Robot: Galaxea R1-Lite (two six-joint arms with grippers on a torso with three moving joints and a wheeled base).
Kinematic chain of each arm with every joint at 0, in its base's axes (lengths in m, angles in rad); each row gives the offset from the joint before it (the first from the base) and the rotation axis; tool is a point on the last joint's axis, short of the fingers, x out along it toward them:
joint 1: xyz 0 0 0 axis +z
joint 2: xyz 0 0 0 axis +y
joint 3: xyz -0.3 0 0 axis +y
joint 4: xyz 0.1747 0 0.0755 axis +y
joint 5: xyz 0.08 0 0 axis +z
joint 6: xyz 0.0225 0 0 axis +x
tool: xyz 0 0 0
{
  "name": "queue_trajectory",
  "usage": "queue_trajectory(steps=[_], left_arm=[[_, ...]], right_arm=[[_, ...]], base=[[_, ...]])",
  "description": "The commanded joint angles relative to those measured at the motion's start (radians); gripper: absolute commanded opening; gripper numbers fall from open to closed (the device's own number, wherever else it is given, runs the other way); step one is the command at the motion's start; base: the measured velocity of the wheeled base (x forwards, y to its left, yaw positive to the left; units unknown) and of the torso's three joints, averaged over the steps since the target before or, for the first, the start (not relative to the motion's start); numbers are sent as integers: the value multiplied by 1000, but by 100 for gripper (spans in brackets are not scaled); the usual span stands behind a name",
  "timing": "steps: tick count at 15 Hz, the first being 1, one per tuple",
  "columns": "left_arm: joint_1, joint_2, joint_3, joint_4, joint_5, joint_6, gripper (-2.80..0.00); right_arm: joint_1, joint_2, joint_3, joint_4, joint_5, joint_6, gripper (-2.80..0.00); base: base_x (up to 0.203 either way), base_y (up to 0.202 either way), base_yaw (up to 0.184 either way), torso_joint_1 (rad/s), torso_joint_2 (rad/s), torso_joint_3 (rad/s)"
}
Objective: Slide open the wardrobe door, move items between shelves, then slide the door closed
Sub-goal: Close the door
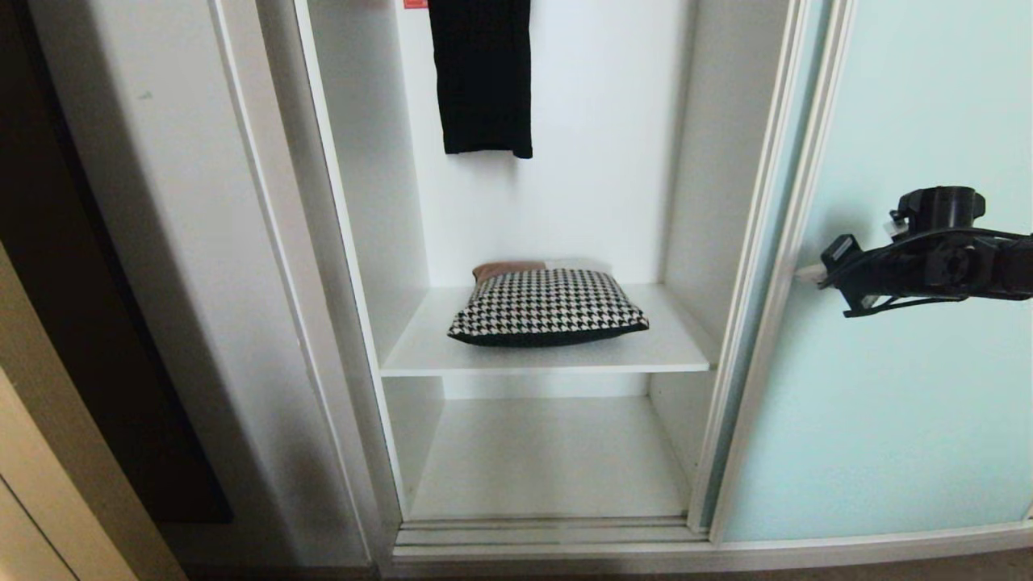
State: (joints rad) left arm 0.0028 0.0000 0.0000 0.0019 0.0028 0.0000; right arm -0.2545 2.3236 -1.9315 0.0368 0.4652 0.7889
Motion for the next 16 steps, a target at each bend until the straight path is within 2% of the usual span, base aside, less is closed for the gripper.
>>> queue_trajectory(steps=[1,7,16], left_arm=[[0,2,0,0,0,0,-280],[0,2,0,0,0,0,-280],[0,2,0,0,0,0,-280]], right_arm=[[0,16,0,0,3,4,-280],[0,59,-4,-75,-42,6,-280],[32,37,9,-60,-45,6,-280]], base=[[0,0,0,0,0,0],[0,0,0,0,0,0],[0,0,0,0,0,0]])
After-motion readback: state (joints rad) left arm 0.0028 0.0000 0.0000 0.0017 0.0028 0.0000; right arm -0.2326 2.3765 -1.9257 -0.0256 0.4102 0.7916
